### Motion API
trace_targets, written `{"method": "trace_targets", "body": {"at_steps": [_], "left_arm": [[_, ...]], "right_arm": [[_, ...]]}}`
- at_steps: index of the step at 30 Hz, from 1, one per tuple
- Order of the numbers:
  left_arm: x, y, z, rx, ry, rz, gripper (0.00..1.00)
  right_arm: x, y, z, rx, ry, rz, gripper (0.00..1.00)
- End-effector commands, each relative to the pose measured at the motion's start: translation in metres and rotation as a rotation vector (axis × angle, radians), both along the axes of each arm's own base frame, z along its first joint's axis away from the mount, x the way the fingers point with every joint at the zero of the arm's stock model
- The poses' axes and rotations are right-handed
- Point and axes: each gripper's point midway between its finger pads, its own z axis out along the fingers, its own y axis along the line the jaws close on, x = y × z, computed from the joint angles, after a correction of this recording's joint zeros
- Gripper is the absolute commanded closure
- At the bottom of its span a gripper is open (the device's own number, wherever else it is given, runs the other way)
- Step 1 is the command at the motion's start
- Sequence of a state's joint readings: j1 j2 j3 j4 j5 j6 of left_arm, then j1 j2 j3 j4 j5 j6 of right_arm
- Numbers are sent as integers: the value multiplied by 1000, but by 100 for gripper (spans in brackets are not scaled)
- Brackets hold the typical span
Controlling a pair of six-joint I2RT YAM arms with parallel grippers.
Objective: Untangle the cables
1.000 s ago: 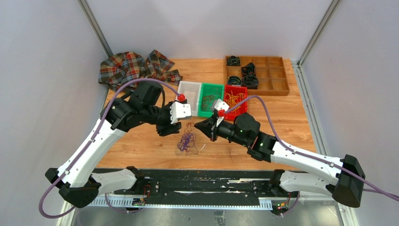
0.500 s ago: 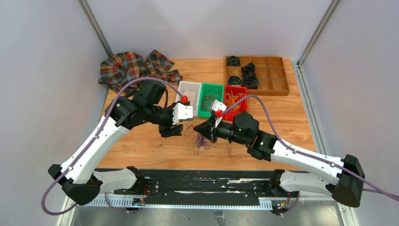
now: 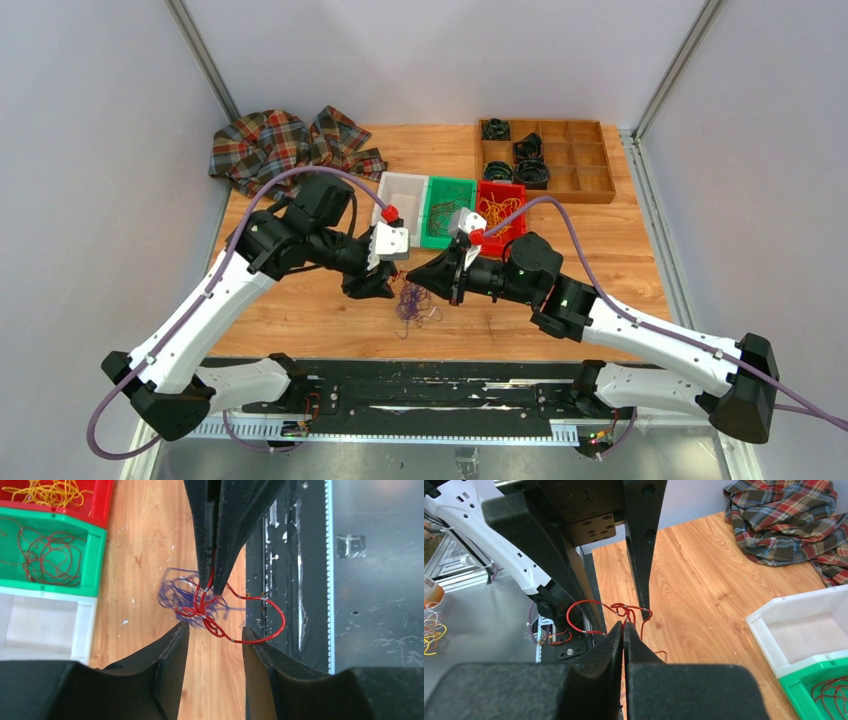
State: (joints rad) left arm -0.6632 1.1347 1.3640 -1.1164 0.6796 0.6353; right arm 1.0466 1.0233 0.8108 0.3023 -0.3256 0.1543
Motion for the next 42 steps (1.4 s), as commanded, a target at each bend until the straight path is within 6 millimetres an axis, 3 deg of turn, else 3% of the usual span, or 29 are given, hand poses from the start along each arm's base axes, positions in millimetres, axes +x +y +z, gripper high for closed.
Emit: {"method": "trace_targets", "body": {"at_steps": [1, 5, 9, 12, 15, 18, 20, 21, 26, 32, 36, 42], "left_arm": [[-16, -8, 19, -94, 33, -43, 52], [-13, -17, 18, -124, 71, -35, 51], [8, -17, 11, -102, 28, 59, 39], [10, -17, 8, -98, 17, 58, 41], [1, -22, 9, -122, 62, 22, 51], [-3, -23, 11, -136, 82, 6, 77], [-3, -22, 13, -137, 78, 16, 95], [-2, -22, 14, -135, 73, 26, 99], [-1, -18, 25, -137, 43, 41, 99], [2, -16, 36, -137, 8, 47, 99], [6, -17, 42, -141, -8, 55, 99], [0, -19, 60, -171, -6, 31, 99]], "right_arm": [[-8, 0, 35, 90, -22, 39, 99], [-12, 5, 38, 109, -6, 70, 99], [-14, 6, 41, 110, -7, 85, 99], [-15, 5, 43, 113, -9, 85, 99], [-16, 7, 43, 115, -1, 95, 99], [-16, 8, 42, 112, 6, 98, 99], [-12, 6, 41, 113, 7, 75, 88], [-8, 4, 39, 112, 8, 45, 79], [21, -25, 24, 127, -22, -183, 50], [28, -47, -7, 77, -60, -268, 35], [20, -35, -19, 36, -85, -188, 31], [12, 5, 4, 86, -121, -37, 27]]}}
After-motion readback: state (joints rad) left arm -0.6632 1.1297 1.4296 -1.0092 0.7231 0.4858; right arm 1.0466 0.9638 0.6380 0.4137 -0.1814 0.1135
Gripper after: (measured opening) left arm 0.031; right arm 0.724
